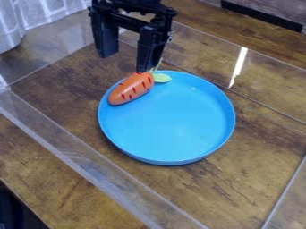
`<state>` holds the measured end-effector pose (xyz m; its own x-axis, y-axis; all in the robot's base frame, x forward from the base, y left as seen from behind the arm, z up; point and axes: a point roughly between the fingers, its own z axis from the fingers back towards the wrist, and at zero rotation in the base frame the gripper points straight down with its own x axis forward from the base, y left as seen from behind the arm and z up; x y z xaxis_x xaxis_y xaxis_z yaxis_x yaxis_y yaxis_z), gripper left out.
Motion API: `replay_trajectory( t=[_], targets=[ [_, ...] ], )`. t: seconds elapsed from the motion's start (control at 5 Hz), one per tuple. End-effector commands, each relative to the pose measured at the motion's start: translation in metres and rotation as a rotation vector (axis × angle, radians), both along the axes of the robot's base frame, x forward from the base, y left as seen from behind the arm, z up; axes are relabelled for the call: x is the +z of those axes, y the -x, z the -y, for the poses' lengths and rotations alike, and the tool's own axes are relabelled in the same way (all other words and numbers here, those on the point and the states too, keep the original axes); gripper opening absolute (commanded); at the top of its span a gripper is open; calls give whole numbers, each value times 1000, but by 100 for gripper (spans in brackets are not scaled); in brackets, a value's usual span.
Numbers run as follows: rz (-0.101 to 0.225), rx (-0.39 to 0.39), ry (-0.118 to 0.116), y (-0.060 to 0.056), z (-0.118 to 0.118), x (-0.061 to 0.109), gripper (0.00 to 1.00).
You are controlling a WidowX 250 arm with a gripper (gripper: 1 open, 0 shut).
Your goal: Put the carrot in the blue tray
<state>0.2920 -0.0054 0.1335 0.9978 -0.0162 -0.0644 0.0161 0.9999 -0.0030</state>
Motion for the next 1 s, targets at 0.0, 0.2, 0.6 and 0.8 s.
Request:
replay_trajectory(
  t=[0.0,0.2,0.6,0.8],
  targets=[
    [-6,-10,-4,-5,-3,-12,100],
    [-5,-19,-12,-12,-6,-31,100],
    [-9,-19,-30,-19,-14,-58,100],
    [-5,-14,-37,-24,-18,-64,100]
  ],
)
